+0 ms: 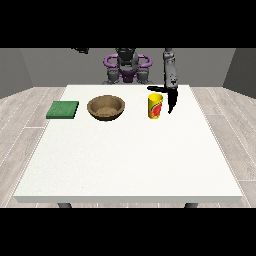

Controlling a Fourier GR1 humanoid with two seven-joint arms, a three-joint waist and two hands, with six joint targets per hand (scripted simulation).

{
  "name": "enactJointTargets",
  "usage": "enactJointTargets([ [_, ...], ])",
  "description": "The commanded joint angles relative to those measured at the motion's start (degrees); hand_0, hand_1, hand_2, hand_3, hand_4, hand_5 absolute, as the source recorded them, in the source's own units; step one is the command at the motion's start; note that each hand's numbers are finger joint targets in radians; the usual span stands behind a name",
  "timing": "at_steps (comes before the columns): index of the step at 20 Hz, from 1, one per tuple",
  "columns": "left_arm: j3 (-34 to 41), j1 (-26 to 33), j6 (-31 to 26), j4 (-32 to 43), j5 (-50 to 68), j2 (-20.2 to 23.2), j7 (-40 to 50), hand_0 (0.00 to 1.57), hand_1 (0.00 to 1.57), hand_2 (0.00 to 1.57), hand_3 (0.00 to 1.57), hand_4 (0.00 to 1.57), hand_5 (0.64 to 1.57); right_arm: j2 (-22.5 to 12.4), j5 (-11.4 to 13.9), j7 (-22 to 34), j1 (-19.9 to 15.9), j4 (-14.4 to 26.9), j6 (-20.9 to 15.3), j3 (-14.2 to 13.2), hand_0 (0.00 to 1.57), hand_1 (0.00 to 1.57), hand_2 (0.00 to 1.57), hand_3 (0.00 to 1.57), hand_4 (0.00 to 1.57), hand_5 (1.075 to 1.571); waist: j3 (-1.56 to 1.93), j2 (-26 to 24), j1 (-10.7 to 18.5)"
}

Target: Pick the cup and pour the ball into the bowl, then pick the bowl and place it on the pad

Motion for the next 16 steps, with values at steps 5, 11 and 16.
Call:
enactJointTargets([
  [5, 1.65, -2.23, 0.46, 10.16, -0.29, 1.92, -5.32, 0.00, 0.00, 0.00, 0.00, 0.00, 1.430, -3.18, -4.13, 2.36, 3.85, -6.51, 3.71, -4.21, 0.00, 0.00, 0.00, 0.00, 0.00, 1.567, -0.01, 0.14, -3.38],
  [11, -0.19, -3.41, 11.26, 10.82, -6.27, 2.23, -13.96, 1.32, 1.32, 1.57, 1.57, 0.93, 1.560, -5.17, -6.11, 3.32, -0.65, -7.24, 4.03, -7.63, 0.00, 0.00, 0.00, 0.00, 0.00, 1.561, 0.00, 4.34, -3.26],
  [16, 3.65, -4.89, 15.25, 15.38, -5.82, 6.62, -18.58, 1.32, 1.32, 1.57, 1.57, 1.06, 1.486, -7.65, -11.62, 3.56, 0.83, -13.57, 7.60, -10.50, 0.00, 0.00, 0.00, 0.00, 0.00, 1.562, -0.06, 9.58, -8.79],
])
